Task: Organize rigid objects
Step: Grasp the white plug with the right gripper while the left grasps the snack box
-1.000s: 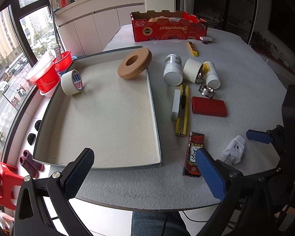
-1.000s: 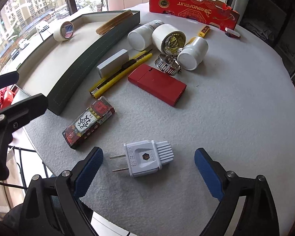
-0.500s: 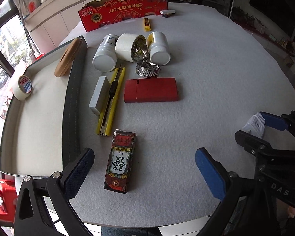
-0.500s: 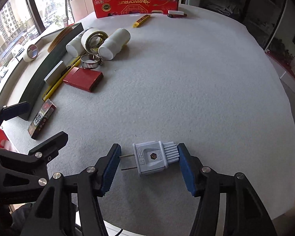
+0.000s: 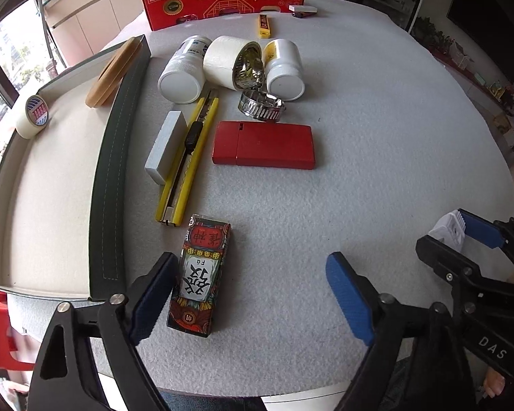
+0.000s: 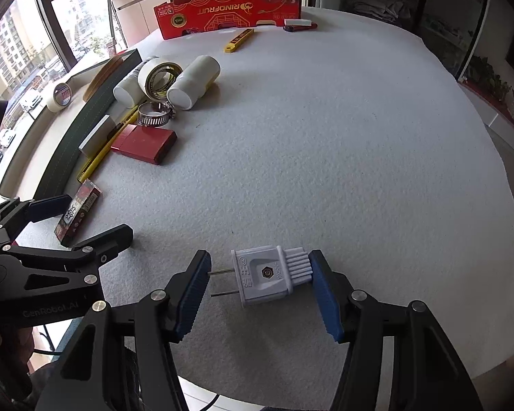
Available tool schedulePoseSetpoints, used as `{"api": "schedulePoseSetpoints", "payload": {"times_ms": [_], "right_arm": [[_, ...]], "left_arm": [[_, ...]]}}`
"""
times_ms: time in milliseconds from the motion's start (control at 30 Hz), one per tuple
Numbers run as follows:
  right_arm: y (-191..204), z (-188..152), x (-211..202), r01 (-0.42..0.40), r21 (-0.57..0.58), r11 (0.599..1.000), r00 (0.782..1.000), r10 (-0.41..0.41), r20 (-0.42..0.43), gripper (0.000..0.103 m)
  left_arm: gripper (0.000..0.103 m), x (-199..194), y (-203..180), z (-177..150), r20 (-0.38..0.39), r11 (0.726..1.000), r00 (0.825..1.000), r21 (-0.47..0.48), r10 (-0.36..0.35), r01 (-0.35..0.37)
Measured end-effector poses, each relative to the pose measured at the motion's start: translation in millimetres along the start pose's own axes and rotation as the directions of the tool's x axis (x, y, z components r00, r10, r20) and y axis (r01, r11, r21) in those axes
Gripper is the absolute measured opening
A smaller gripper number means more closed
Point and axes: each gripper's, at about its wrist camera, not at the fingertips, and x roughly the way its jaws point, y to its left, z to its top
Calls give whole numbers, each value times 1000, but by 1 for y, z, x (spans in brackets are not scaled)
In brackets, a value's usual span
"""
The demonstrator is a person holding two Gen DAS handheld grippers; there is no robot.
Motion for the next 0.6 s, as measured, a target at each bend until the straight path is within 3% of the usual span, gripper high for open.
{"api": "schedulePoseSetpoints", "payload": {"times_ms": [67,300,600], "right_arm": [[-2,-1,-4,2,11,1000,1000,-2,8,60],[-14,0,-17,-4,57,998,1000,3,24,60],[-13,13,-31,-25,88,996,998,21,52,60]], "left_arm": [[26,-10,-9,-3,16,1000,1000,28,-11,11],[26,-25,-10,-10,23,998,998,-14,-57,57],[26,-65,-13,1,134,999,990,7,-48,47]]}}
